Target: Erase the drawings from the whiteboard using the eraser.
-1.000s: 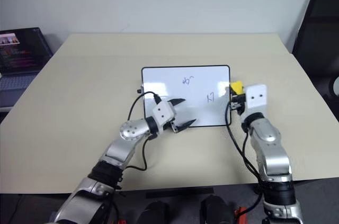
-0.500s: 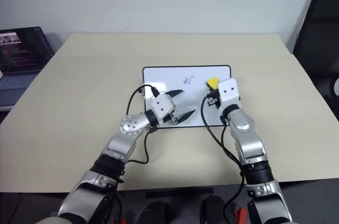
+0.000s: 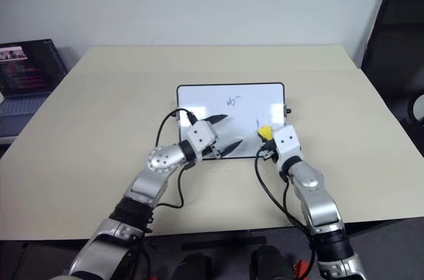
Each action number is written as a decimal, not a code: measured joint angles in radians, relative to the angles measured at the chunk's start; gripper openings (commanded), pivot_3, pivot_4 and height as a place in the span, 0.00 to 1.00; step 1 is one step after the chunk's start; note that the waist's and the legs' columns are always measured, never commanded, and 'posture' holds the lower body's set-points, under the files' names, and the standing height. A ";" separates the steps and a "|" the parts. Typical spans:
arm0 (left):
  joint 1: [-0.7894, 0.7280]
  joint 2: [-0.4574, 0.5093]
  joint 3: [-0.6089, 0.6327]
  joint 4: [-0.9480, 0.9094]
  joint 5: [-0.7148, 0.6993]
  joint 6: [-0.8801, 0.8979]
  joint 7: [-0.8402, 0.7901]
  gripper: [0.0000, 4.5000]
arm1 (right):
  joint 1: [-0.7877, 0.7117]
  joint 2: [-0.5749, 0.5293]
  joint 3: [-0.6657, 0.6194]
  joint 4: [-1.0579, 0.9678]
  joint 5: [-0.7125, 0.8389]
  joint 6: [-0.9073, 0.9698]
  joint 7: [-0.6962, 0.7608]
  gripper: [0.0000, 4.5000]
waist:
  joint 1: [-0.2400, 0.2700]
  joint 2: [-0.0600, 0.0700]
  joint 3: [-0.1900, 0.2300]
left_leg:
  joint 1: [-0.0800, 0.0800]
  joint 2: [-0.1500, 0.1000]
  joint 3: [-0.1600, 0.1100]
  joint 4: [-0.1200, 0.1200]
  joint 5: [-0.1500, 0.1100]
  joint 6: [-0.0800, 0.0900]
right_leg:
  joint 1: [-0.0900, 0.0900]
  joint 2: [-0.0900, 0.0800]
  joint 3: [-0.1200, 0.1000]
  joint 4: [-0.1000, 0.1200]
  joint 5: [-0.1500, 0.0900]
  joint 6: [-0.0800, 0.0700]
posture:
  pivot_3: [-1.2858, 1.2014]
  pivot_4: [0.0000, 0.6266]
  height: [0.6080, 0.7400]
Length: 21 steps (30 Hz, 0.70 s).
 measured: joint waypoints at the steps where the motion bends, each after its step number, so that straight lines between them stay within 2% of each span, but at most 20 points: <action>1: 0.004 0.002 0.000 -0.001 0.000 0.003 0.000 1.00 | 0.004 -0.002 0.000 -0.003 0.000 0.001 0.003 0.24 | 0.000 0.000 0.000 | 0.000 0.000 0.000 0.000 0.000 0.000 | 0.000 0.000 0.000 0.000 0.000 0.000 | 0.52 0.24 1.00; 5: 0.010 0.010 0.000 -0.011 0.000 0.008 0.000 1.00 | 0.005 -0.012 -0.002 -0.011 0.001 0.002 0.010 0.24 | 0.000 -0.001 0.000 | 0.000 0.000 0.000 0.000 0.000 0.000 | -0.001 0.000 0.000 -0.001 0.000 0.000 | 0.52 0.24 1.00; 10: 0.018 0.007 0.000 -0.026 0.000 0.012 0.001 1.00 | -0.059 -0.015 0.007 0.069 -0.038 -0.103 0.002 0.24 | -0.003 -0.002 0.002 | -0.001 0.000 0.002 -0.001 0.000 0.000 | -0.002 0.000 0.001 -0.001 0.000 0.000 | 0.52 0.24 1.00; 21: 0.030 0.015 0.002 -0.049 0.001 0.030 0.006 1.00 | -0.170 0.041 0.023 0.224 -0.073 -0.260 -0.014 0.24 | -0.001 -0.002 0.002 | -0.006 0.000 0.001 -0.003 0.000 0.000 | -0.005 0.000 0.001 -0.006 0.000 0.000 | 0.52 0.24 1.00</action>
